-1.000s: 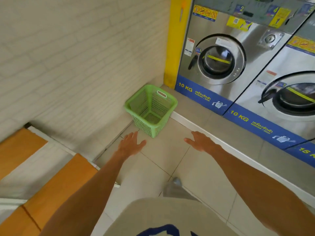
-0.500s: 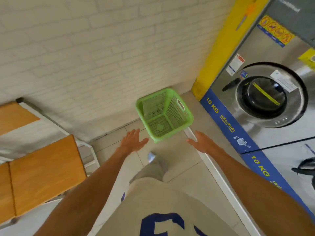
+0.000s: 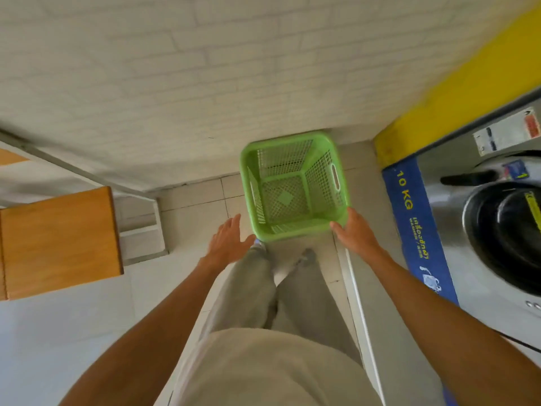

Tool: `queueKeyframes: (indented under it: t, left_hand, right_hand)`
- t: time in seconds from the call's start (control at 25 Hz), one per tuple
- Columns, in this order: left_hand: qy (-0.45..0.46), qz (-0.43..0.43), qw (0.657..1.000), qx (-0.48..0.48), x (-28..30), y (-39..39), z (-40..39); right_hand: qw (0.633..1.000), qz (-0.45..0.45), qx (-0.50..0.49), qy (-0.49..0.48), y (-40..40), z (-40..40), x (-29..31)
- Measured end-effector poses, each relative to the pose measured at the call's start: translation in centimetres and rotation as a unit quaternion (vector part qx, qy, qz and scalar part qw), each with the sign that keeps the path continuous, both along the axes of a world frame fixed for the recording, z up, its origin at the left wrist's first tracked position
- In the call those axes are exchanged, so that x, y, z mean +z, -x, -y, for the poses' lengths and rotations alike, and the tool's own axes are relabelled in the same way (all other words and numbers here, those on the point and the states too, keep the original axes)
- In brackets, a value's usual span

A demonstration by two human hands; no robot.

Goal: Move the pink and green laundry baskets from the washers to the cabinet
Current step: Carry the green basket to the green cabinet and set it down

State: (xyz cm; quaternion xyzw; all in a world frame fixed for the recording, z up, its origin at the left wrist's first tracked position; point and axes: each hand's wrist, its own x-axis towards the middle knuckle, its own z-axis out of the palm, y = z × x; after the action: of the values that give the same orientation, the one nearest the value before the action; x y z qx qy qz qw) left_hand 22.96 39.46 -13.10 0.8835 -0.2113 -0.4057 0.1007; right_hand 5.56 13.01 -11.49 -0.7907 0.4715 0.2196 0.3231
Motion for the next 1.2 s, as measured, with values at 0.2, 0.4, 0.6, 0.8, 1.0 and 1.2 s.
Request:
queueKeyframes:
  t: [0.2, 0.4, 0.6, 0.8, 1.0, 1.2]
  left_hand:
    - [-0.021, -0.025, 0.995, 0.098, -9.3, 0.9, 3.1]
    - [0.007, 0.004, 0.981, 0.192, -19.1, 0.3, 8.3]
    - [0.038, 0.084, 0.954, 0.285, -27.9, -3.2, 12.5]
    - [0.047, 0.105, 0.945, 0.305, -27.6, -5.8, 11.7]
    - [0.062, 0.16, 0.917, 0.361, -13.5, -2.1, 6.7]
    - [0.062, 0.187, 0.838, 0.509, 3.2, 5.6, -2.3]
  right_hand:
    - [1.0, -0.011, 0.013, -0.01, -3.3, 6.3, -10.1]
    - [0.999, -0.019, 0.022, 0.033, -4.8, 13.6, -20.7]
    - [0.996, 0.011, 0.074, 0.047, -6.5, 19.3, -28.5]
    - [0.995, 0.028, 0.083, 0.055, -8.8, 19.9, -28.1]
    - [0.985, 0.11, 0.128, 0.046, -9.6, 16.3, -16.2]
    - [0.947, 0.192, 0.256, 0.009, -12.0, 8.3, -0.7]
